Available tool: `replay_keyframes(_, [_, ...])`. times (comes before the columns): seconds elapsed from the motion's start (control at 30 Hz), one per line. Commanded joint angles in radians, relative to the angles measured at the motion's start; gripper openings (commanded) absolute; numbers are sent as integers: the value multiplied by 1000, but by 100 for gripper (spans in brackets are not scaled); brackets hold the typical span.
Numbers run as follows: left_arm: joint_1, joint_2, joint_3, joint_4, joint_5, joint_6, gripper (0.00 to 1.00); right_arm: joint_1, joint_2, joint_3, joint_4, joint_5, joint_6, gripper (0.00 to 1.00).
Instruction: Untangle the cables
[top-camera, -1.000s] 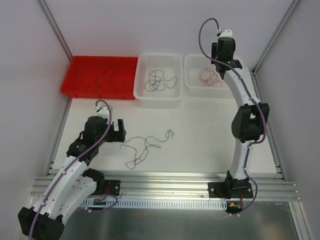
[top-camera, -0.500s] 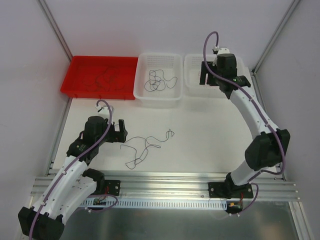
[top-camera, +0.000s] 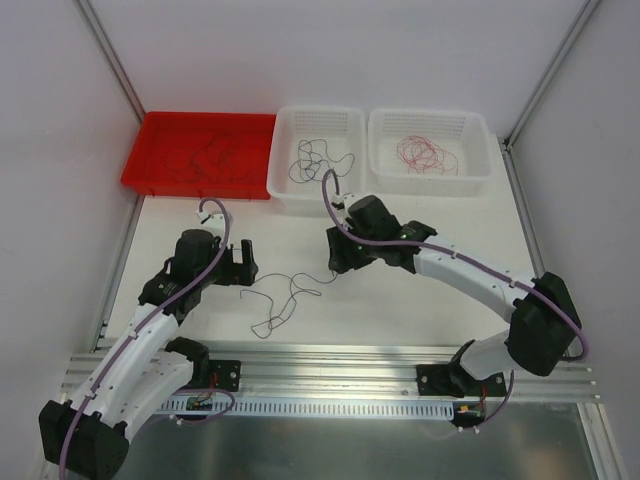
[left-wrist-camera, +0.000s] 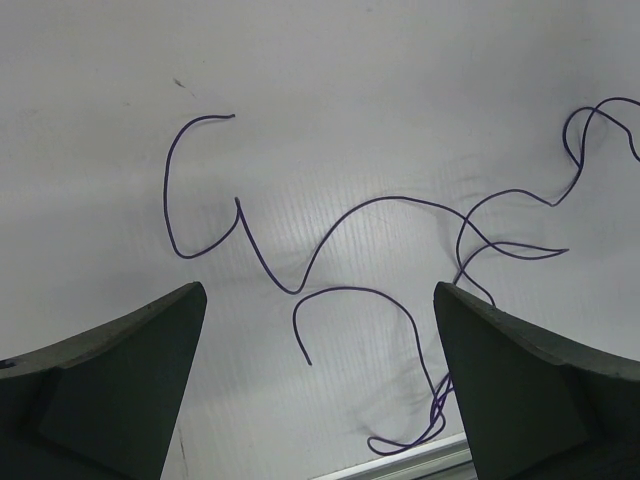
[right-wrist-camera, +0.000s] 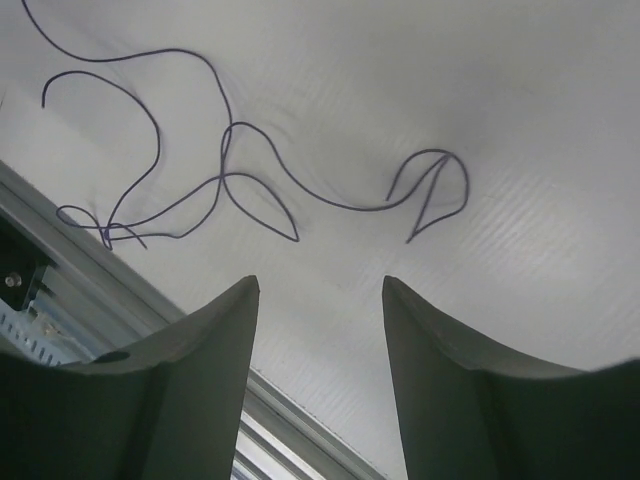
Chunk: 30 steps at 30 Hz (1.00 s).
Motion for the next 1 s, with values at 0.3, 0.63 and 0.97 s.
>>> replay_keyframes(0.3, [12, 11, 3, 25, -16, -9, 99, 159, 268, 26, 207, -46, 56, 53])
replay_keyframes(0.63, [12, 0, 4, 25, -15, -8, 99, 201, 344, 39, 196, -51, 41, 31])
replay_keyframes(0.97, [12, -19, 0, 25, -13, -8, 99, 193, 66, 249, -165, 217, -173, 1])
